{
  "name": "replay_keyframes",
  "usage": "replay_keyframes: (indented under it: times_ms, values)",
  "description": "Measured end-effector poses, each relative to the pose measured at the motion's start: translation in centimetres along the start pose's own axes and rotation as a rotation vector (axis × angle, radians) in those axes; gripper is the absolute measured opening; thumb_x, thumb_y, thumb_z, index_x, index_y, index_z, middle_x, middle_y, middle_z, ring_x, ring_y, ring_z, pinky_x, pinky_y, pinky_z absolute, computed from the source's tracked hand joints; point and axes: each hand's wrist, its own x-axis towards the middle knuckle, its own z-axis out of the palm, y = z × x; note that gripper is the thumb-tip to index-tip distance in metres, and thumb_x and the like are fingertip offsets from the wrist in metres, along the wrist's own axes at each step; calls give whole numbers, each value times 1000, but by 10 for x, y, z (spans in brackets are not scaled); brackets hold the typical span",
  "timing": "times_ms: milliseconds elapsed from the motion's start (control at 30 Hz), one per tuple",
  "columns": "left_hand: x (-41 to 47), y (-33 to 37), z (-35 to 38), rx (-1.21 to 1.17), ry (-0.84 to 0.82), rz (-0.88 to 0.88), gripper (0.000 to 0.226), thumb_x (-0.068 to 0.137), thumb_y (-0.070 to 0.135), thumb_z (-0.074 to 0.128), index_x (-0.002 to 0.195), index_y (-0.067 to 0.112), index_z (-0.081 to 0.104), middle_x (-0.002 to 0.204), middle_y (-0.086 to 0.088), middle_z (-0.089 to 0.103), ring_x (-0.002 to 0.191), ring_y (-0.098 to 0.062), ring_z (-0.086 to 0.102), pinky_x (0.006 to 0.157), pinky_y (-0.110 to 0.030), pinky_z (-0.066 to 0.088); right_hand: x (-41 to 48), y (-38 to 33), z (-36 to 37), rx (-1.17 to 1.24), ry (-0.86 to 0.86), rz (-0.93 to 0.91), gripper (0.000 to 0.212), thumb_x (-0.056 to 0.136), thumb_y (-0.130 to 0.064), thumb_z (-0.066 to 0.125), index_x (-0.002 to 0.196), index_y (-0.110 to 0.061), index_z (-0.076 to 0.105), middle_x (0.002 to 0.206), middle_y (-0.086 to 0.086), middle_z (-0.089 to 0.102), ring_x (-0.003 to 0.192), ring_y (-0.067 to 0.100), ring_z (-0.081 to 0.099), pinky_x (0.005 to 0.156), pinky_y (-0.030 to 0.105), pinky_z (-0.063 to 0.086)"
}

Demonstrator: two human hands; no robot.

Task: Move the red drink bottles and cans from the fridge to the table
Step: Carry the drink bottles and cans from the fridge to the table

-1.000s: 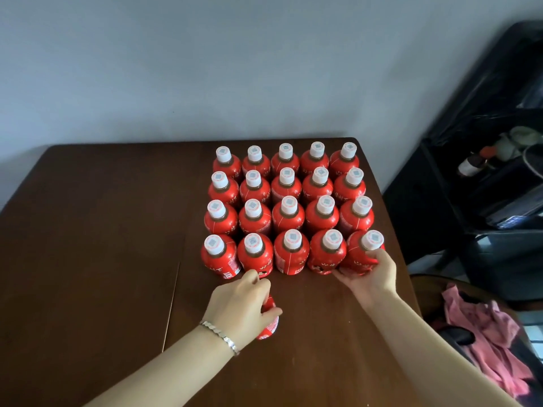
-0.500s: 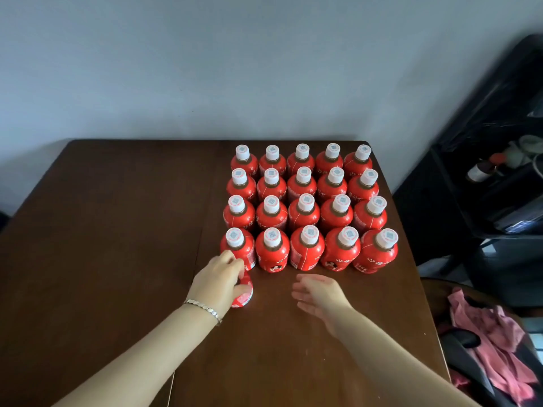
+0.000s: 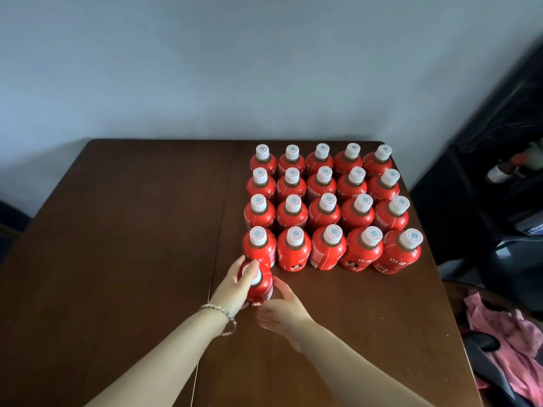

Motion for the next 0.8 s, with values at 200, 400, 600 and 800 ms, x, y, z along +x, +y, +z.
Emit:
replay_keyframes:
  times_ms: [200,400,600,800]
  values:
    - [-1,0,13,-19,50,4,56,95,49,36,146,34,18,148,-6,33,129,-29,43,101,-47,45,3,1,-9,-176,-18,-26,71,85,-5,57,145,-27,25,129,3,50,117,19,52,92,31,50]
    - [3,-2,7,108,39,-20,64,94,54,34,149,33,8,152,-5,27,135,-31,36,106,-49,39,-3,-2,-19,-436,43,-3,35,85,-7,51,119,-17,48,81,1,53,72,14,49,64,24,43]
    - [-16,23,-4,656,246,222,69,93,45,45,148,13,17,152,-17,19,138,-33,27,110,-45,33,-28,-20,-31,-709,218,-90,38,85,-16,55,124,-12,55,98,3,59,86,16,57,60,19,43]
    - [-64,50,-2,1044,84,955,14,90,23,55,90,10,62,94,-3,54,94,-26,56,75,-35,49,-87,-19,-35,-780,392,-168,35,86,-17,53,120,-16,59,96,-1,58,89,15,56,77,25,46]
